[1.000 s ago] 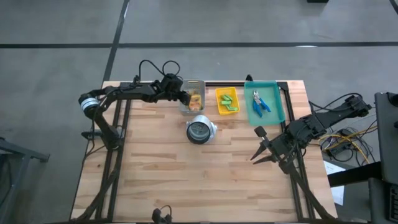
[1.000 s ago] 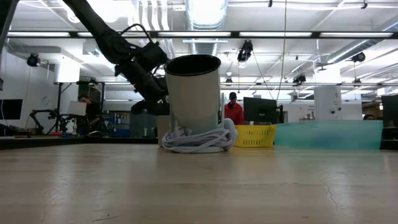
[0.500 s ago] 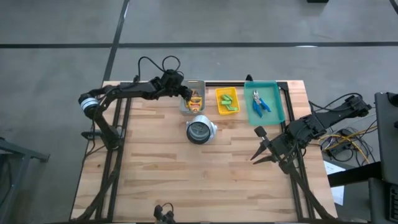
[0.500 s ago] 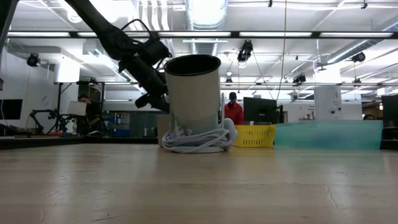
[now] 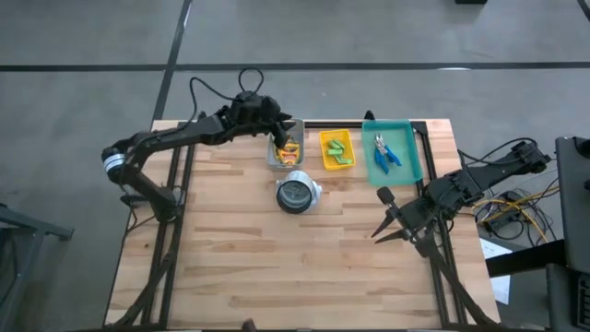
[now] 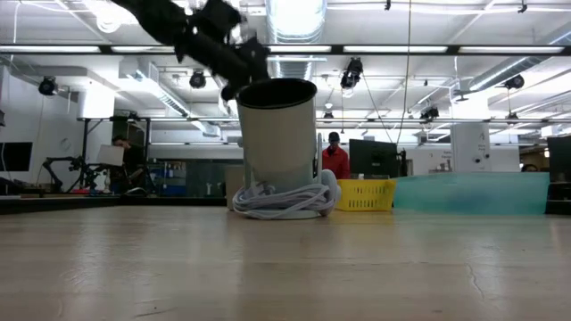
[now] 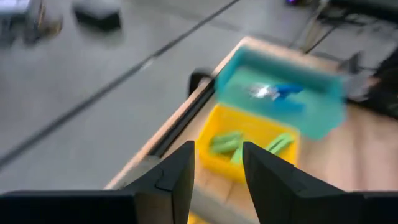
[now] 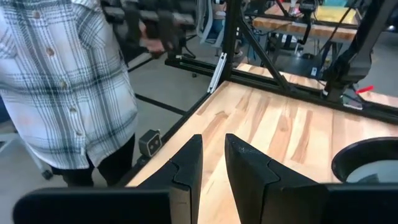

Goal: Pick & Place School Supplies
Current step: Return to Home Position

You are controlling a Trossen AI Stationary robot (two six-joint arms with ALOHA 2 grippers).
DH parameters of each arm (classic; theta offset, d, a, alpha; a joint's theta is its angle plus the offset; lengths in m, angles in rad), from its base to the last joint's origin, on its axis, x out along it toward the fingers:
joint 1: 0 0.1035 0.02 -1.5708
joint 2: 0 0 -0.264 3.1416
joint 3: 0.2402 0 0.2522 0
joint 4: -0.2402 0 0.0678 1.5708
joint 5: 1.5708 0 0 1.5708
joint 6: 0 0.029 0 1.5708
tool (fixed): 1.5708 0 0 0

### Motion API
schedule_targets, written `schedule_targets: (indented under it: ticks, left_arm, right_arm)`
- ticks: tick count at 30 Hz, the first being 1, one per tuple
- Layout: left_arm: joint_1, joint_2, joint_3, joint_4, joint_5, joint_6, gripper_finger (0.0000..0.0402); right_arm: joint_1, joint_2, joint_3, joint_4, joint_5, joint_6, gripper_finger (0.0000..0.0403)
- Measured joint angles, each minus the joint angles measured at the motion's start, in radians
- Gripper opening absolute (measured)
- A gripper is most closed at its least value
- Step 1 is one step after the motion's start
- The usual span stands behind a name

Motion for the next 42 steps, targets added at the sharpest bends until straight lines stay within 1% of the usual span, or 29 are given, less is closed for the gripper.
schedule_targets:
  ticks: [5, 8, 14, 16, 19, 21, 25, 28, 30, 31, 33, 35, 37, 38, 40, 42]
  left_arm:
    - [-0.104, -0.113, 0.016, 0.021, 0.008, 0.085, 0.0140]
    - [-0.191, -0.183, 0.016, 0.037, 0.009, 0.128, 0.0140]
    - [-0.427, -0.289, 0.016, 0.041, 0.010, 0.310, 0.0140]
    - [-0.509, -0.305, 0.016, 0.047, -0.009, 0.335, 0.0140]
    - [-0.618, -0.313, 0.016, 0.047, -0.089, 0.331, 0.0138]
    - [-0.682, -0.311, 0.016, 0.045, -0.156, 0.284, 0.0138]
    - [-0.786, -0.300, 0.016, 0.045, -0.260, 0.185, 0.0138]
    - [-0.838, -0.298, 0.016, 0.042, -0.351, 0.158, 0.0138]
    - [-0.859, -0.298, 0.016, 0.045, -0.411, 0.080, 0.0138]
    - [-0.863, -0.298, 0.016, 0.038, -0.419, 0.049, 0.0138]
    - [-0.865, -0.302, 0.016, -0.020, -0.420, 0.018, 0.0138]
    - [-0.865, -0.302, 0.016, -0.122, -0.398, -0.048, 0.0138]
    - [-0.868, -0.298, 0.008, -0.208, -0.355, -0.115, 0.0138]
    - [-0.871, -0.297, -0.004, -0.222, -0.334, -0.110, 0.0138]
    - [-0.885, -0.296, -0.038, -0.204, -0.289, -0.039, 0.0138]
    - [-0.893, -0.296, -0.084, -0.109, -0.225, 0.065, 0.0138]
  right_arm:
    - [0.000, 0.000, 0.000, 0.006, 0.000, -0.048, 0.0068]
    - [0.000, 0.001, 0.000, 0.058, 0.000, -0.059, 0.0068]
    - [-0.002, 0.004, 0.000, 0.142, 0.001, -0.084, 0.0068]
    - [-0.002, 0.007, 0.000, 0.150, 0.001, -0.079, 0.0068]
    - [-0.002, 0.013, 0.000, 0.154, 0.001, -0.050, 0.0068]
    - [-0.002, 0.013, 0.000, 0.156, 0.001, -0.006, 0.0068]
    - [-0.002, 0.025, 0.000, 0.174, 0.001, 0.090, 0.0068]
    - [-0.002, 0.041, 0.000, 0.221, 0.000, 0.090, 0.0068]
    - [-0.002, 0.053, 0.000, 0.243, 0.000, 0.075, 0.0068]
    - [-0.002, 0.060, 0.000, 0.247, 0.000, 0.071, 0.0068]
    - [-0.002, 0.076, 0.000, 0.253, 0.000, 0.071, 0.0068]
    - [-0.002, 0.098, -0.001, 0.279, 0.000, 0.070, 0.0068]
    - [-0.002, 0.130, -0.005, 0.313, 0.000, 0.072, 0.0068]
    - [-0.002, 0.149, -0.009, 0.344, -0.001, 0.068, 0.0068]
    - [-0.002, 0.190, -0.018, 0.409, -0.003, 0.039, 0.0068]
    - [-0.007, 0.226, -0.029, 0.499, -0.003, 0.020, 0.0068]
